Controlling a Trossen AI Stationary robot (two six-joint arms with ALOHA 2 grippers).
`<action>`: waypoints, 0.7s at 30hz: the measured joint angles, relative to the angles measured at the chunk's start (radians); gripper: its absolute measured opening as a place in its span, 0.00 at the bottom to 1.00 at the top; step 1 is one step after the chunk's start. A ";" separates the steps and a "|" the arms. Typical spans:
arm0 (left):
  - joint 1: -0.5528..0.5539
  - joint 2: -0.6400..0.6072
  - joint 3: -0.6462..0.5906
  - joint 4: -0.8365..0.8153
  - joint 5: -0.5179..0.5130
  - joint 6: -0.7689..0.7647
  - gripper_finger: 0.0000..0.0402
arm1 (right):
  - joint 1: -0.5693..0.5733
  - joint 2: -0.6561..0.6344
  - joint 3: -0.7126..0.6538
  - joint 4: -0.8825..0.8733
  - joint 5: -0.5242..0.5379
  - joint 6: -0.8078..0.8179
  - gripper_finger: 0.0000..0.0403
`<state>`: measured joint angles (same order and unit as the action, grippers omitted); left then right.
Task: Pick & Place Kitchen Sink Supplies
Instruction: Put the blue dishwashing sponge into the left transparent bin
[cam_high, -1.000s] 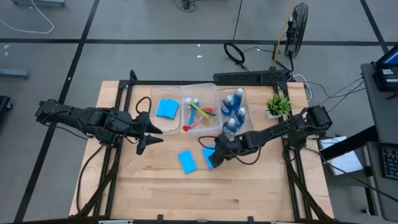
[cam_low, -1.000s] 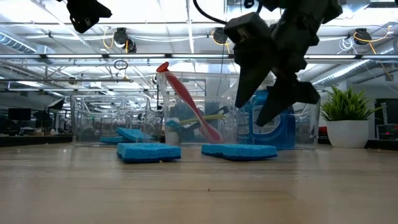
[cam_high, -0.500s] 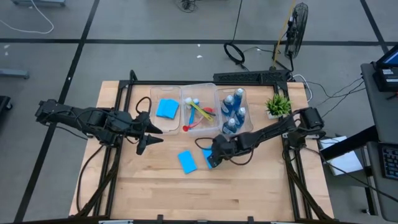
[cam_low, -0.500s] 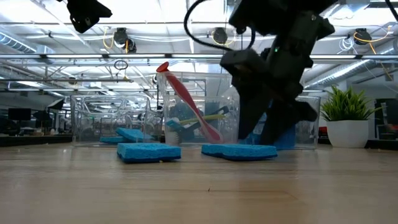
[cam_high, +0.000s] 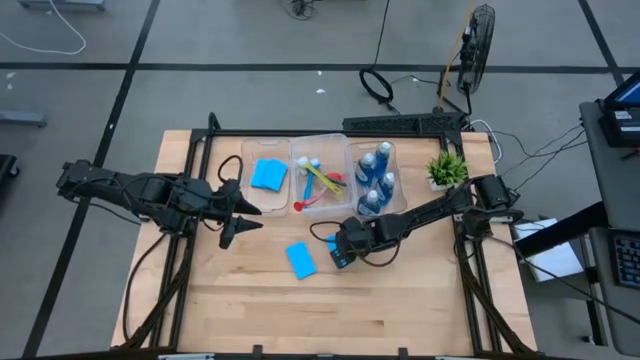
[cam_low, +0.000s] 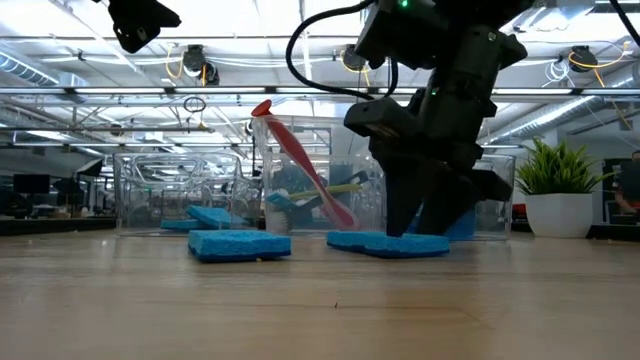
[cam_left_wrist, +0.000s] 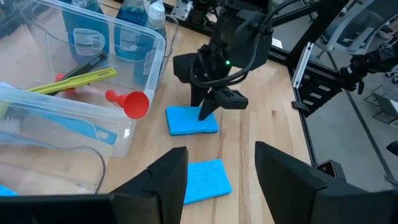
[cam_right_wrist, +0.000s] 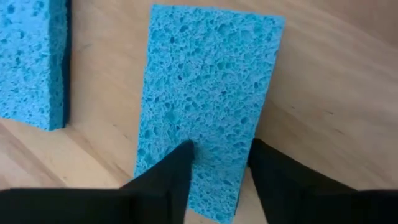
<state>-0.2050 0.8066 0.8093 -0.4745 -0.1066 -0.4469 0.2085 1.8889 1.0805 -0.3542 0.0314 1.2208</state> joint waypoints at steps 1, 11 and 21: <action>0.000 0.000 0.000 0.000 0.000 0.000 0.46 | 0.000 0.000 0.000 -0.007 -0.001 0.001 0.35; 0.000 0.000 0.000 0.000 0.000 -0.003 0.46 | 0.018 -0.018 -0.002 -0.013 0.000 -0.015 0.04; 0.000 0.000 0.000 -0.001 0.001 -0.027 0.46 | 0.071 -0.190 -0.008 -0.020 -0.028 -0.113 0.00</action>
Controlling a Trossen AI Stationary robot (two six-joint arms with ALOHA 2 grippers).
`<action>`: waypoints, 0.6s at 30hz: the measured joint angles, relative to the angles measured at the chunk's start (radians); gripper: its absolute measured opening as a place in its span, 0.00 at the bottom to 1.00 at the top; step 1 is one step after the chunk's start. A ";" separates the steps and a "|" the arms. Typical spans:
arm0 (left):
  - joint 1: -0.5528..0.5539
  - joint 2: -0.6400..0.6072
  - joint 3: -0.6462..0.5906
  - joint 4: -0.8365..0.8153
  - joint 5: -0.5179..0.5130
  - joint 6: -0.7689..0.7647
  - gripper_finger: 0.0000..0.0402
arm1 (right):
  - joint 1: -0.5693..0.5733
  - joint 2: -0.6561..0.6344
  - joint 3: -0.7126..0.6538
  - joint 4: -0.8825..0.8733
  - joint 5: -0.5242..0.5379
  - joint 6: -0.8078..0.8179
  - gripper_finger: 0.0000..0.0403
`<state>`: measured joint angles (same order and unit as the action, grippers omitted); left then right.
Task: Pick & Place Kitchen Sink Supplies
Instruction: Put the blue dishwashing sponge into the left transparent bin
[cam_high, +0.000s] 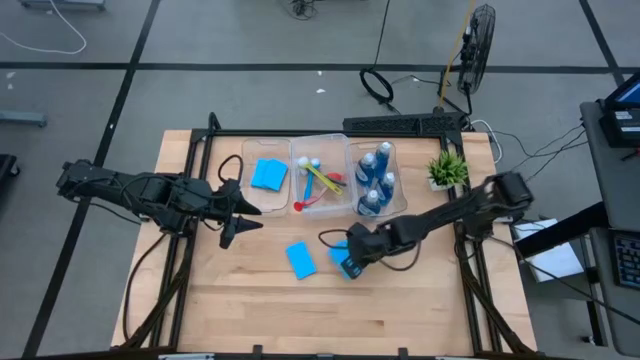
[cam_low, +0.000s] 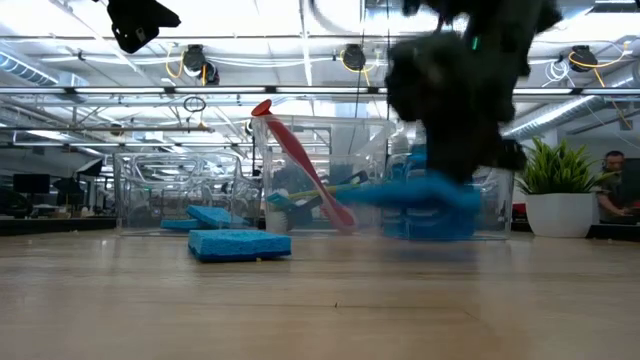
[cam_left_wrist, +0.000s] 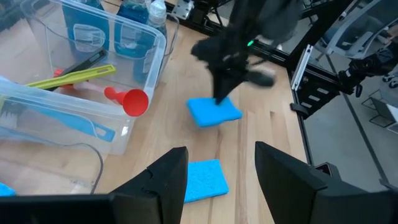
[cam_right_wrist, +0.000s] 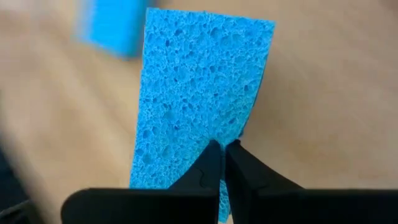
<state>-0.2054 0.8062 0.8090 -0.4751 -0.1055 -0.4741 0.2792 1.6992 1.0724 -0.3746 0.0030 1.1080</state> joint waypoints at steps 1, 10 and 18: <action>0.000 0.000 0.000 0.000 0.000 0.000 0.46 | 0.007 -0.025 0.000 0.016 -0.008 -0.021 0.00; 0.000 0.000 0.000 0.006 0.000 -0.002 0.46 | 0.062 -0.220 0.002 0.305 -0.112 -0.350 0.00; 0.000 0.000 0.000 0.008 0.001 -0.035 0.46 | 0.056 -0.299 0.004 0.652 -0.386 -0.584 0.00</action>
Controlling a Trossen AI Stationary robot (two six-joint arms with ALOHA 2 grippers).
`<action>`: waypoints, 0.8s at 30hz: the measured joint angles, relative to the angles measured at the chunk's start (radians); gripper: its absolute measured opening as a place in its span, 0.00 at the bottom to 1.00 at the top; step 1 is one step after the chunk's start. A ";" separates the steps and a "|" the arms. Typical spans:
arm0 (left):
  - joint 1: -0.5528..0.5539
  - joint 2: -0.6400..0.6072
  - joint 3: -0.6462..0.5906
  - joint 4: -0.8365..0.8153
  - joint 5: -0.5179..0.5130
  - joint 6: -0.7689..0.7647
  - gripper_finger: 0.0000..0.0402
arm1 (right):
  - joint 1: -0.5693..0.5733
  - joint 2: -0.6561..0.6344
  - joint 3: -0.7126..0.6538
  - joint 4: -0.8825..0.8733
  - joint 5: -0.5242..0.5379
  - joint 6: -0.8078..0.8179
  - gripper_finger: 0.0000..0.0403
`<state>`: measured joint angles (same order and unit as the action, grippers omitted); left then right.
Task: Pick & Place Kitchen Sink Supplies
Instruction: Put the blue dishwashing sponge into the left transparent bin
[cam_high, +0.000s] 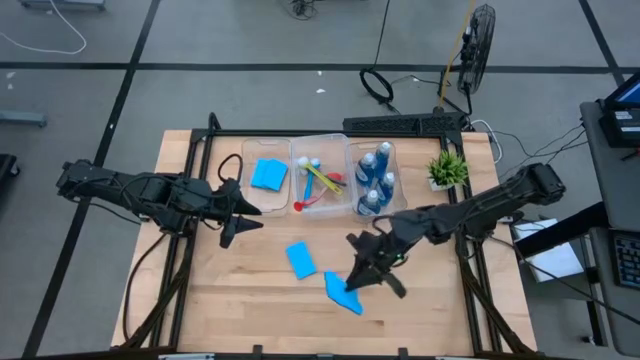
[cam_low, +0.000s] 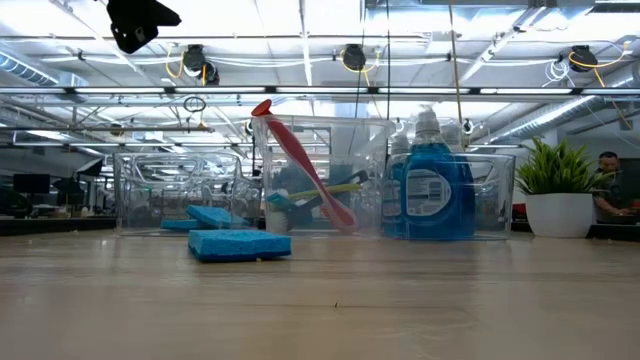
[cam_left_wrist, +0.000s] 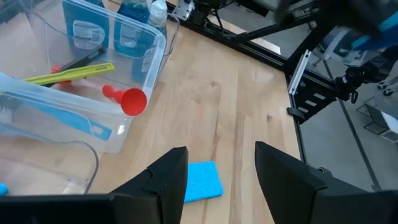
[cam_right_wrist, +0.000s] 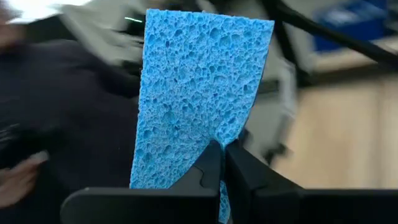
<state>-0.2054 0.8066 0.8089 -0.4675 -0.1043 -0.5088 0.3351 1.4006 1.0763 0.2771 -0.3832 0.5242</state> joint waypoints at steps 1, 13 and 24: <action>0.000 0.000 0.000 0.000 0.000 -0.004 0.46 | 0.000 0.000 0.000 0.044 -0.041 -0.010 0.00; 0.000 0.009 0.000 0.003 -0.001 -0.051 0.46 | 0.001 -0.001 0.000 0.285 -0.220 -0.039 0.00; 0.000 0.115 0.000 0.209 0.026 0.040 0.46 | -0.019 -0.001 0.001 -0.047 0.408 -0.062 0.00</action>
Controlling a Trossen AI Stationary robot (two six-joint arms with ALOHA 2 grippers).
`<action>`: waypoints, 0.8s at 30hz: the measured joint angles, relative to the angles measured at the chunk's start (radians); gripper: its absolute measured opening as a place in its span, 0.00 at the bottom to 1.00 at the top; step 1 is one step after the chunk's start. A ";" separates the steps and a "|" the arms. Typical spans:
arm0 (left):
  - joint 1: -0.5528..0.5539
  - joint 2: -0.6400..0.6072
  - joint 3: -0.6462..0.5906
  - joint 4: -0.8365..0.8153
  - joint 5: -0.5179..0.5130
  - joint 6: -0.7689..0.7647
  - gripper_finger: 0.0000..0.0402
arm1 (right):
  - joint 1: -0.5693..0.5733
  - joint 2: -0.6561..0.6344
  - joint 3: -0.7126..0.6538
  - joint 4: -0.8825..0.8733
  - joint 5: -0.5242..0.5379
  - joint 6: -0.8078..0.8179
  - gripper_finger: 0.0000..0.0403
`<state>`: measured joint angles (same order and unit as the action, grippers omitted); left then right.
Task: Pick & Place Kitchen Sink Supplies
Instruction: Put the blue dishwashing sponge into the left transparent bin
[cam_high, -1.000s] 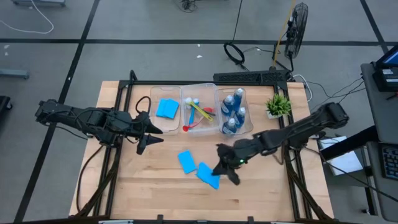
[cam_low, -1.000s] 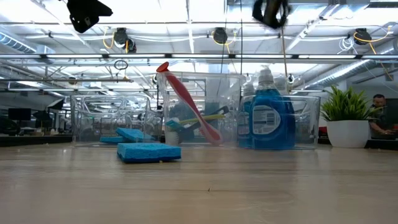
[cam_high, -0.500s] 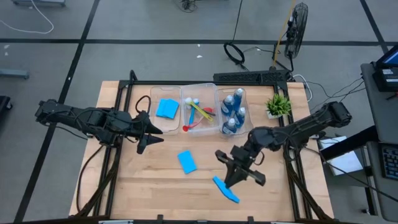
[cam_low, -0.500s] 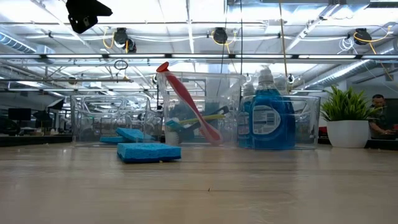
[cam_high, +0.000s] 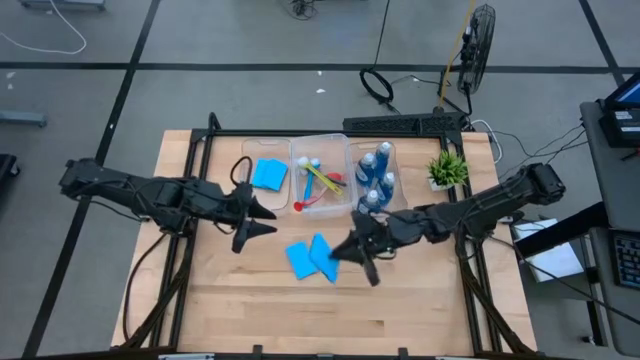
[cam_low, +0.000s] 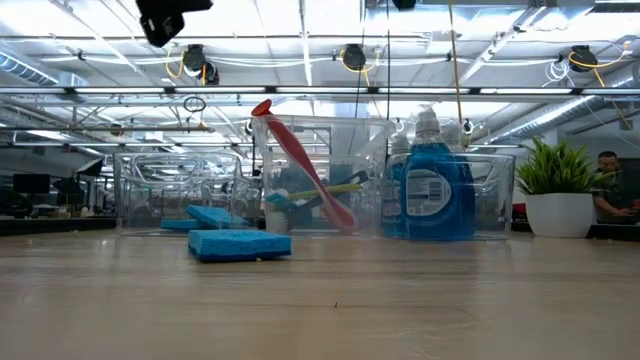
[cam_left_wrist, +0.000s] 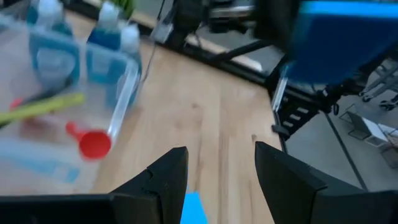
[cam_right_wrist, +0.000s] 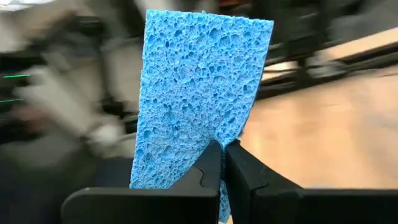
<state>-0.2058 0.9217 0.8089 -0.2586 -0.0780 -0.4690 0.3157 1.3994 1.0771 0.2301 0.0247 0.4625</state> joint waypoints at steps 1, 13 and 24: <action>0.000 0.009 0.000 0.024 0.001 0.018 0.46 | 0.000 0.000 0.000 -0.019 0.064 -0.012 0.00; 0.003 0.116 0.000 0.325 -0.110 0.224 0.46 | -0.002 0.000 0.000 0.056 0.667 -0.323 0.00; 0.055 0.240 0.000 0.612 -0.196 0.286 0.46 | -0.034 0.063 0.001 0.286 0.886 -0.643 0.00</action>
<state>-0.1503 1.1616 0.8089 0.3532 -0.2740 -0.1828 0.2817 1.4624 1.0782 0.5163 0.9104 -0.1803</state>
